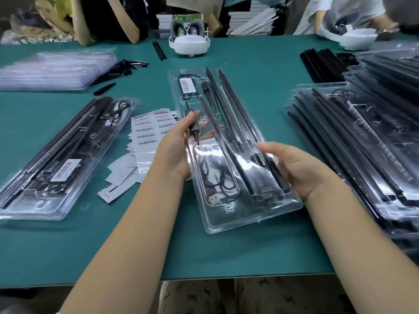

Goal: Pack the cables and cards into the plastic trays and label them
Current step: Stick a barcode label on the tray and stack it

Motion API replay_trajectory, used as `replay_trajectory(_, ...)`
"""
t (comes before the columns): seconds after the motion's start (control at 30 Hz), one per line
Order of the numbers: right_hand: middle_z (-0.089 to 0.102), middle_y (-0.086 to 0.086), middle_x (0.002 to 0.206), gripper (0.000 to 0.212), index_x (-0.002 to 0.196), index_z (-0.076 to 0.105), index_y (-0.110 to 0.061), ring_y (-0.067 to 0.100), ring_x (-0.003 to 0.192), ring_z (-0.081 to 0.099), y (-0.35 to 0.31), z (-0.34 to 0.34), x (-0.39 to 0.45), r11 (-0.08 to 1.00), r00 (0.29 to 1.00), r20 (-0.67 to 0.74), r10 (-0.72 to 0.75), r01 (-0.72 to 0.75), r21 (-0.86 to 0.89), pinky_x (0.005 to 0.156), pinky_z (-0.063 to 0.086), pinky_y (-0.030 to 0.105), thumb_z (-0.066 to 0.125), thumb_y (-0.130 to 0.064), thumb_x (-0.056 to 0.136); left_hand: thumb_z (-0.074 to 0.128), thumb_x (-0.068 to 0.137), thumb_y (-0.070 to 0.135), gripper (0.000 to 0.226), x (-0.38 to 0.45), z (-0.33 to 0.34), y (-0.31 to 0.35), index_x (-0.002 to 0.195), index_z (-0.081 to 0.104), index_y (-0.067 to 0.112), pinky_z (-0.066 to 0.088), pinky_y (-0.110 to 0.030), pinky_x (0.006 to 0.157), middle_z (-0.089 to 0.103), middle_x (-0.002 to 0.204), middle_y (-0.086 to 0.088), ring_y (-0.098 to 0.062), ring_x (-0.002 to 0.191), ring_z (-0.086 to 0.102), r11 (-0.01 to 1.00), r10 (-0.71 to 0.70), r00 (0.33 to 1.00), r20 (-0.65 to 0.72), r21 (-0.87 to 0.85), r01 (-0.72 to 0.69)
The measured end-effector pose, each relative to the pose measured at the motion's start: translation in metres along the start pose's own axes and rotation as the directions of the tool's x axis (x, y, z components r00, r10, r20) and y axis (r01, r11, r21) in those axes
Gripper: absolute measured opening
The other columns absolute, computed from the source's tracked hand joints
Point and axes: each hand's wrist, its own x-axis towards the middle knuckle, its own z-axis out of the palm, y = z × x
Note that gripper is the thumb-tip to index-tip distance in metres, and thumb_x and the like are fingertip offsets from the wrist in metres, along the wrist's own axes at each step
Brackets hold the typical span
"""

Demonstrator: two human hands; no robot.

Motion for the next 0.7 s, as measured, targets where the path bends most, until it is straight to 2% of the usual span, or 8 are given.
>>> replay_trajectory(0.07, 0.073, 0.01, 0.088, 0.032, 0.088, 0.074, -0.009, 0.019, 0.075, 0.068, 0.003, -0.004, 0.003, 0.996, 0.996, -0.039, -0.079, 0.077, -0.038, 0.068, 0.057, 0.029, 0.076, -0.027, 0.062, 0.056, 0.092, 0.018, 0.019, 0.0, 0.0, -0.001, 0.1, 0.061, 0.002, 0.057, -0.031, 0.06, 0.073, 0.08, -0.009, -0.022, 0.08, 0.072, 0.999, -0.018, 1.0, 0.024, -0.037, 0.019)
replay_trajectory(0.17, 0.072, 0.014, 0.097, 0.035, 0.094, 0.072, -0.008, 0.026, 0.086, 0.067, 0.005, -0.004, 0.008, 0.988, 0.982, -0.114, -0.15, 0.144, -0.061, 0.081, 0.054, 0.038, 0.077, -0.025, 0.064, 0.06, 0.084, 0.016, 0.017, -0.002, 0.001, -0.001, 0.096, 0.059, 0.003, 0.057, -0.034, 0.064, 0.073, 0.091, -0.012, -0.025, 0.085, 0.072, 0.996, -0.064, 0.987, 0.15, -0.057, 0.073)
replay_trajectory(0.3, 0.068, 0.013, 0.082, 0.033, 0.094, 0.069, -0.01, 0.028, 0.07, 0.061, 0.007, -0.003, 0.011, 0.978, 0.953, -0.225, -0.203, 0.211, 0.008, 0.069, 0.052, 0.04, 0.077, -0.023, 0.064, 0.063, 0.086, 0.017, 0.013, -0.007, 0.004, -0.003, 0.092, 0.068, 0.006, 0.054, -0.027, 0.052, 0.071, 0.075, -0.006, -0.018, 0.059, 0.069, 0.946, -0.192, 0.974, 0.118, 0.287, 0.151)
replay_trajectory(0.37, 0.069, 0.013, 0.083, 0.038, 0.095, 0.066, -0.008, 0.029, 0.072, 0.064, 0.007, -0.001, 0.011, 0.97, 0.935, -0.266, -0.232, 0.244, 0.013, 0.07, 0.053, 0.042, 0.079, -0.024, 0.064, 0.065, 0.085, 0.016, 0.009, -0.011, 0.008, -0.007, 0.081, 0.071, 0.011, 0.053, -0.023, 0.05, 0.071, 0.069, -0.003, -0.014, 0.056, 0.067, 0.923, -0.224, 0.966, 0.129, 0.348, 0.167)
replay_trajectory(0.47, 0.07, 0.009, 0.076, 0.022, 0.093, 0.065, -0.004, 0.022, 0.066, 0.067, 0.007, 0.0, 0.012, 0.957, 0.894, -0.361, -0.264, 0.29, 0.017, 0.057, 0.055, 0.029, 0.072, -0.017, 0.076, 0.067, 0.082, 0.014, 0.006, -0.011, 0.007, -0.009, 0.082, 0.067, 0.008, 0.051, -0.019, 0.051, 0.069, 0.068, -0.002, -0.012, 0.058, 0.066, 0.907, -0.215, 0.965, 0.151, 0.397, 0.14)
replay_trajectory(0.53, 0.072, 0.008, 0.074, 0.008, 0.087, 0.069, -0.004, 0.02, 0.063, 0.069, 0.006, 0.0, 0.014, 0.954, 0.885, -0.392, -0.251, 0.294, 0.052, 0.053, 0.054, 0.028, 0.065, -0.011, 0.085, 0.068, 0.082, 0.011, 0.008, -0.008, 0.005, -0.01, 0.086, 0.066, 0.004, 0.051, -0.02, 0.062, 0.069, 0.074, -0.005, -0.015, 0.065, 0.064, 0.886, -0.209, 0.967, 0.145, 0.446, 0.125)
replay_trajectory(0.6, 0.072, 0.01, 0.073, 0.009, 0.09, 0.065, -0.002, 0.02, 0.063, 0.07, 0.005, -0.002, 0.015, 0.958, 0.88, -0.416, -0.228, 0.28, 0.067, 0.053, 0.054, 0.027, 0.063, -0.01, 0.088, 0.069, 0.084, 0.012, 0.012, -0.006, 0.004, -0.013, 0.089, 0.067, 0.002, 0.041, -0.029, 0.074, 0.066, 0.085, -0.011, -0.022, 0.079, 0.055, 0.861, -0.218, 0.971, 0.098, 0.488, 0.144)
replay_trajectory(0.7, 0.072, 0.007, 0.069, 0.02, 0.101, 0.061, 0.001, 0.017, 0.059, 0.069, 0.005, -0.006, 0.015, 0.966, 0.871, -0.439, -0.221, 0.258, 0.028, 0.048, 0.051, 0.023, 0.064, -0.014, 0.087, 0.067, 0.087, 0.02, 0.015, -0.007, 0.009, -0.024, 0.088, 0.066, 0.004, 0.037, -0.036, 0.072, 0.062, 0.087, -0.016, -0.025, 0.081, 0.048, 0.845, -0.203, 0.979, 0.031, 0.511, 0.159)
